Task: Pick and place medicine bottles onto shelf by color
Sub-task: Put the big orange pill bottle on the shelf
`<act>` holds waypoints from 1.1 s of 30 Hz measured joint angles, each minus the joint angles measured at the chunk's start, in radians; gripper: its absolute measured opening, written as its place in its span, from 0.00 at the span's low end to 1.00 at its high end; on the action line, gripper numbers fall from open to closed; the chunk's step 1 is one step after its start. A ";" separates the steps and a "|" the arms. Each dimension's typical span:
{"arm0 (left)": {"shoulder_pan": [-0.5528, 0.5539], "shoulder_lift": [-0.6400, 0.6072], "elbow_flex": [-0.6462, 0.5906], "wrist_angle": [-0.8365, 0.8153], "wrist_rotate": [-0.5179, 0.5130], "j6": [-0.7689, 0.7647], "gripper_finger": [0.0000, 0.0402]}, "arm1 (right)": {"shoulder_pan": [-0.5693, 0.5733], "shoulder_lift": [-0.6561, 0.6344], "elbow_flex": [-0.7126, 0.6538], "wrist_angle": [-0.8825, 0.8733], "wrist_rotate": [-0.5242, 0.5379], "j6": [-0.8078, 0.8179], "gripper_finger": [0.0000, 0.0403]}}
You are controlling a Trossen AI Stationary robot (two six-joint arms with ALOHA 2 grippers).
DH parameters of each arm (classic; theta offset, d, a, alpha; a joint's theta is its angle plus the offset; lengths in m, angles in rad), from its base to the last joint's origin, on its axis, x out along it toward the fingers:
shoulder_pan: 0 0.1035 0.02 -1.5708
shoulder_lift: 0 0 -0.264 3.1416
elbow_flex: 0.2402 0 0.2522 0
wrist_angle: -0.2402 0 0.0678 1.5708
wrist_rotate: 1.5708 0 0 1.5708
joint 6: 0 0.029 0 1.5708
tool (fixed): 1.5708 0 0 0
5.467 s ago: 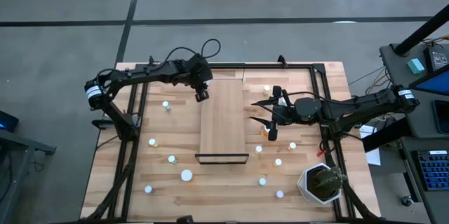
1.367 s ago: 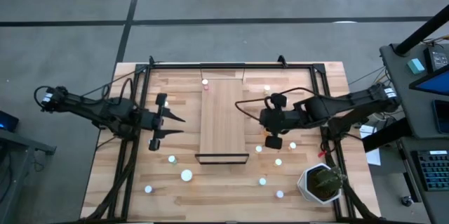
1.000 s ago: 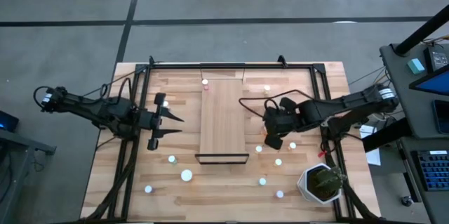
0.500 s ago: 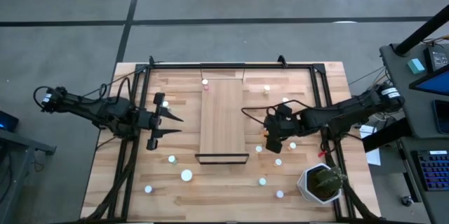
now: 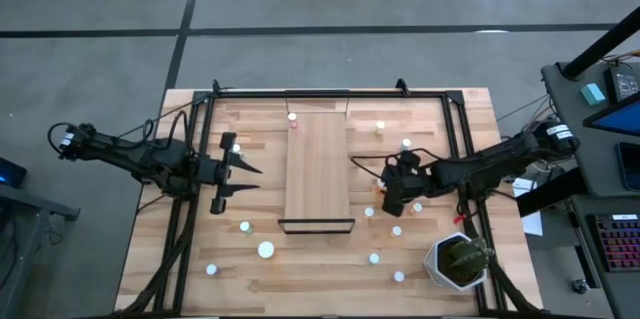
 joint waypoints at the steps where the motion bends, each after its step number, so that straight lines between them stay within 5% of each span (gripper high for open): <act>1: 0.000 0.000 0.000 0.000 0.000 0.001 0.32 | 0.000 0.002 -0.011 0.025 -0.001 0.000 0.73; 8: 0.000 -0.001 0.000 0.001 0.000 0.001 0.32 | 0.000 0.002 -0.061 0.106 0.000 0.015 0.68; 17: 0.000 0.005 0.000 0.001 0.000 0.001 0.32 | 0.000 0.003 -0.066 0.107 0.000 0.023 0.49; 22: 0.000 0.007 0.000 0.002 0.000 0.001 0.32 | 0.000 0.001 -0.053 0.091 -0.009 0.019 0.48; 33: 0.000 -0.008 0.000 0.004 0.000 0.001 0.32 | -0.075 -0.004 0.297 -0.231 -0.008 -0.052 0.50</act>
